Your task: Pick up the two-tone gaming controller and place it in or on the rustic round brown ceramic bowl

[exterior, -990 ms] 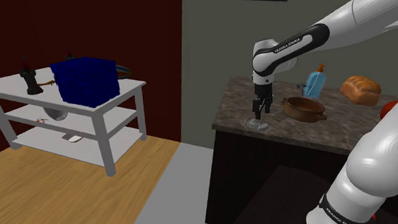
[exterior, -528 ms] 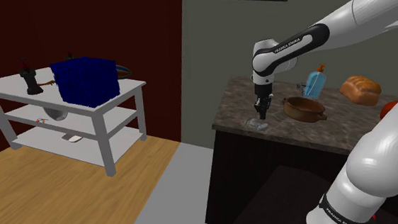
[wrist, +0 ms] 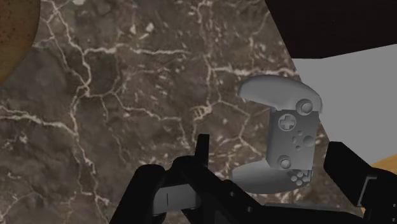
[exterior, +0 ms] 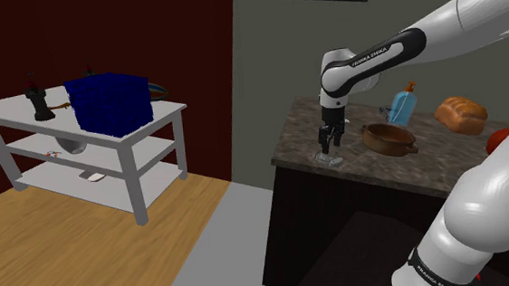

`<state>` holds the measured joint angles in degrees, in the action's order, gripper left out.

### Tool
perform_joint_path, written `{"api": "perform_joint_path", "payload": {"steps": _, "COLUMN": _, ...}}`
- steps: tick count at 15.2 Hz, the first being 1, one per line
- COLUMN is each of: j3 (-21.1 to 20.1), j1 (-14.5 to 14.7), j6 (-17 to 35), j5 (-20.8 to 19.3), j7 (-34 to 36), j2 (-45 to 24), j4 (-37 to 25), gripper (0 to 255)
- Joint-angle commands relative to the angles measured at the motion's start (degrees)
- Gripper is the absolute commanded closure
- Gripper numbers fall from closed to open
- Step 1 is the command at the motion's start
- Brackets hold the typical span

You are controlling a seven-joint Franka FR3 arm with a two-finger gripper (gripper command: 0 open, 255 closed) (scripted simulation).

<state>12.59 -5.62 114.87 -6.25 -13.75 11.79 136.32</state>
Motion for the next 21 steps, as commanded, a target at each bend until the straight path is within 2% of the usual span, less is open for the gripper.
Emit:
{"api": "perform_joint_path", "payload": {"steps": 1, "j3": -1.4, "j1": 1.3, "j6": 2.0, "j5": 1.6, "j7": 2.3, "j2": 1.0, "j4": 1.2, "gripper": 0}}
{"api": "perform_joint_path", "payload": {"steps": 9, "j3": -1.3, "j1": 1.4, "j6": 8.7, "j5": 1.9, "j7": 2.5, "j2": -1.2, "j4": 5.4, "gripper": 0}}
{"api": "perform_joint_path", "payload": {"steps": 17, "j3": -1.3, "j1": 1.4, "j6": 8.7, "j5": 1.9, "j7": 2.5, "j2": -1.2, "j4": 5.4, "gripper": 0}}
{"api": "perform_joint_path", "payload": {"steps": 18, "j3": -1.3, "j1": 1.4, "j6": 8.7, "j5": 1.9, "j7": 2.5, "j2": -1.2, "j4": 5.4, "gripper": 255}}
{"api": "perform_joint_path", "payload": {"steps": 21, "j3": -1.3, "j1": 1.4, "j6": 8.7, "j5": 1.9, "j7": 2.5, "j2": -1.2, "j4": 5.3, "gripper": 255}}
